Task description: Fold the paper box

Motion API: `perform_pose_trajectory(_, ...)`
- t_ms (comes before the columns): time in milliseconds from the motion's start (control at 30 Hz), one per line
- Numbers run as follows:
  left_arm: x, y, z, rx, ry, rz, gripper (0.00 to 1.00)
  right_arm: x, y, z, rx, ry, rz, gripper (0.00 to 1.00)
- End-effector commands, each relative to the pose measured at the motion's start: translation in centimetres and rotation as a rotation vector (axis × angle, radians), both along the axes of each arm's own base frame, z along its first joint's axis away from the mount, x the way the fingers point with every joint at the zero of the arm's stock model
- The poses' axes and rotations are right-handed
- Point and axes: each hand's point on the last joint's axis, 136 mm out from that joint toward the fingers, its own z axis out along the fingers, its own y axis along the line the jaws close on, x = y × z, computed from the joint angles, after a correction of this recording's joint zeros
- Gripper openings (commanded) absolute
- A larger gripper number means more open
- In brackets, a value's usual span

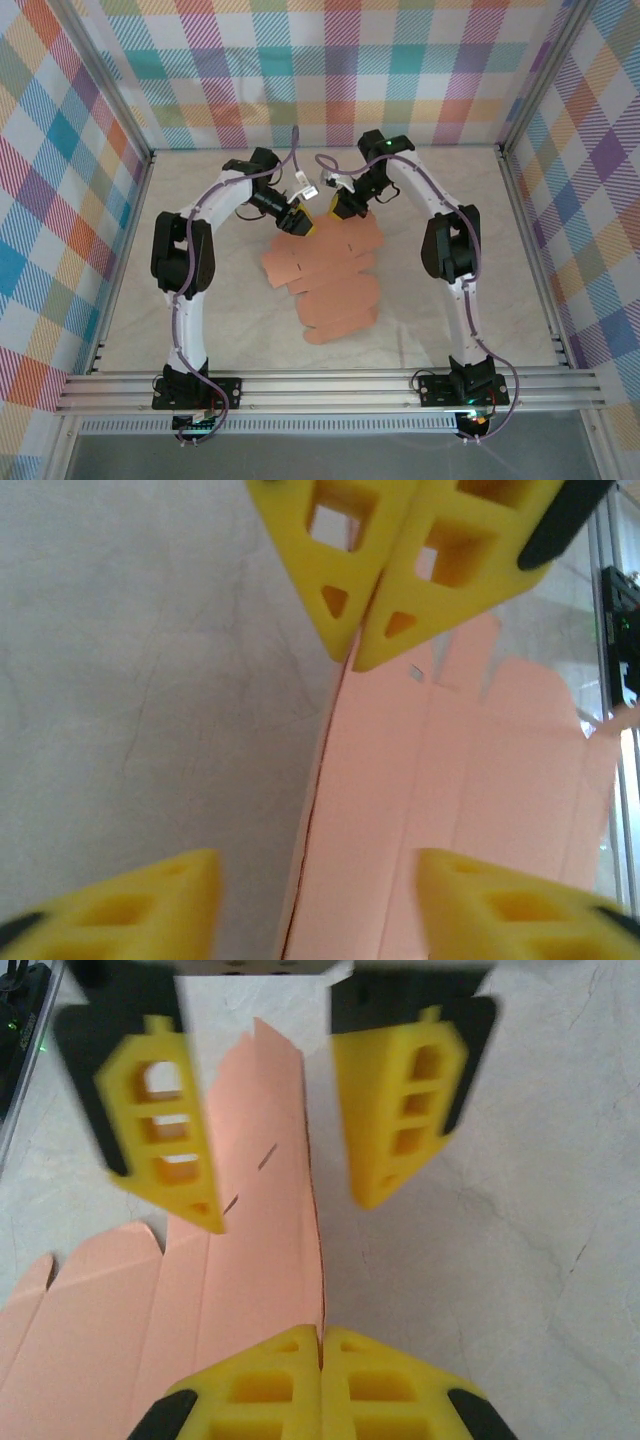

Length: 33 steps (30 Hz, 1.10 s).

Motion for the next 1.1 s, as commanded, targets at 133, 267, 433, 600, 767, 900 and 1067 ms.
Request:
perform_pose_trajectory(133, 5.3, 1.2, 7.6, -0.073, -0.265, 0.376, 1.00, 3.9, -1.3, 4.2, 0.117, -0.165, -0.238, 0.00)
perform_pose_trajectory(267, 8.7, 4.3, 9.9, -0.136, -0.284, 0.792, 1.00, 6.6, -2.9, 4.1, 0.114, -0.233, -0.472, 0.00)
perform_pose_trajectory(433, 7.3, 7.2, 8.2, -0.288, -0.091, 1.161, 1.00, 8.2, -5.7, 4.0, 0.150, -0.278, -0.778, 0.00)
perform_pose_trajectory(600, 4.2, 6.0, 3.5, -0.267, 0.125, 1.286, 0.98, 6.3, -7.6, 3.6, 0.222, -0.304, -0.955, 0.00)
perform_pose_trajectory(767, 1.4, 2.5, -0.5, -0.160, 0.263, 1.296, 0.86, 2.7, -9.6, 1.2, 0.250, -0.302, -1.183, 0.00)
perform_pose_trajectory(900, 1.0, 0.4, -1.8, -0.172, 0.354, 1.300, 0.76, -0.8, -10.2, 0.2, 0.283, -0.333, -1.274, 0.00)
perform_pose_trajectory(1067, 0.4, -1.4, -4.8, -0.122, 0.435, 1.267, 0.58, -4.2, -11.0, -1.7, 0.274, -0.274, -1.331, 0.00)
